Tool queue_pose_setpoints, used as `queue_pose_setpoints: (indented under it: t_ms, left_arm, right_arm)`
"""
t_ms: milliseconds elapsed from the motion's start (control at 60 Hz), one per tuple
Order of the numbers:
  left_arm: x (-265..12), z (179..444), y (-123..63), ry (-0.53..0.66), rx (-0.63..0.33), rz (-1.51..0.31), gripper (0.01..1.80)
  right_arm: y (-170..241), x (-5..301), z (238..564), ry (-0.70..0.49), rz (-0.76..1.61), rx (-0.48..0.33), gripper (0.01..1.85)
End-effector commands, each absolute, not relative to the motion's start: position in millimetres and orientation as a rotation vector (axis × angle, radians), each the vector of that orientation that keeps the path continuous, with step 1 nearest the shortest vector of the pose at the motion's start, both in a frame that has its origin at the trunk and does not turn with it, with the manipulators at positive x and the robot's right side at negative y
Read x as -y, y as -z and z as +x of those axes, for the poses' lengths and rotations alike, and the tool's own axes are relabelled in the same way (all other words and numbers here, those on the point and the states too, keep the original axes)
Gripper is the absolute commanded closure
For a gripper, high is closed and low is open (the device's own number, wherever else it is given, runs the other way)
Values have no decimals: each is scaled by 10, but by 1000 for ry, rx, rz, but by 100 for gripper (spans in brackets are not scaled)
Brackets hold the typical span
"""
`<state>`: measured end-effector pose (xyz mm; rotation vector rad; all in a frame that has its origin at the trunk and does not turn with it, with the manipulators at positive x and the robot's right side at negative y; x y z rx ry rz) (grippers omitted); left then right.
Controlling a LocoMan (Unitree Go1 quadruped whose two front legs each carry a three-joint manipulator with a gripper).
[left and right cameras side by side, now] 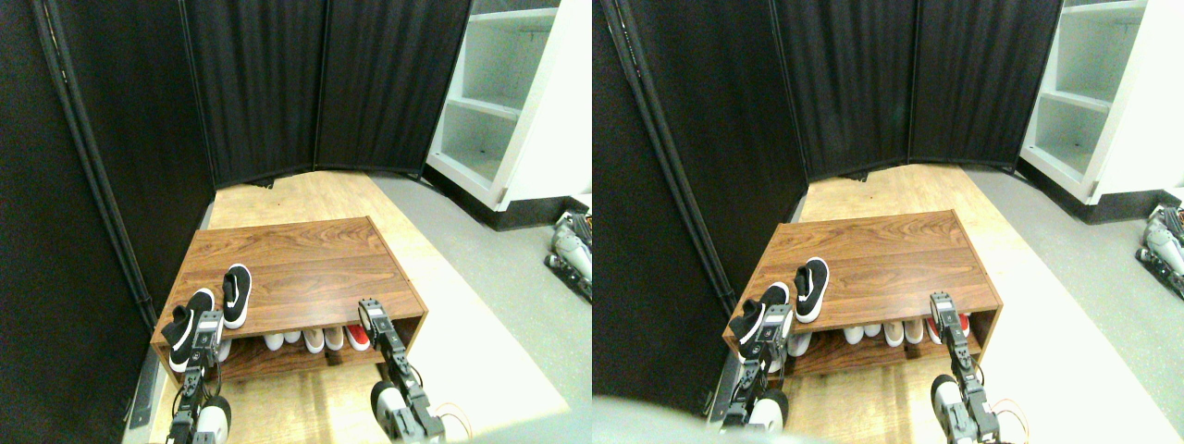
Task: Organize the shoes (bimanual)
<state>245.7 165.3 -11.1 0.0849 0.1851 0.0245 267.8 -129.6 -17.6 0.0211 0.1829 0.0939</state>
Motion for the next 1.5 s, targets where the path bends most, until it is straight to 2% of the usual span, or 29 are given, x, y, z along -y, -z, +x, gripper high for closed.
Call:
queue_pose_setpoints:
  t_ms: [17,617,650,667,733,783,1167,1350,1433,1500]
  left_arm:
    - [-1635,2467,80,-13,-163,79,180]
    - [-1636,2447,91,1,-193,65,180]
    - [-1642,2439,84,19,-186,80,158]
    - [-1642,2439,84,19,-186,80,158]
    - [-1651,2424,72,45,-164,79,139]
    - [-1656,2405,63,55,-154,75,134]
    - [-1619,2228,-25,63,-150,38,122]
    - [-1567,2128,-17,42,-95,-104,119]
    - [-1564,2073,2,25,-69,-140,109]
    - [-1570,2030,18,-35,-55,-205,102]
  right_arm:
    - [138,1291,2687,-98,10,-161,144]
    - [119,1273,2668,-90,12,-167,144]
    - [120,1275,2664,-92,17,-162,144]
    - [120,1275,2664,-92,17,-162,144]
    - [120,1273,2655,-92,22,-147,144]
    - [124,1276,2650,-83,30,-146,143]
    - [120,1285,2615,-106,67,-81,146]
    - [119,1293,2611,-106,112,-64,145]
    - [127,1302,2610,-108,154,-30,146]
    - [131,1313,2614,-111,193,-24,148]
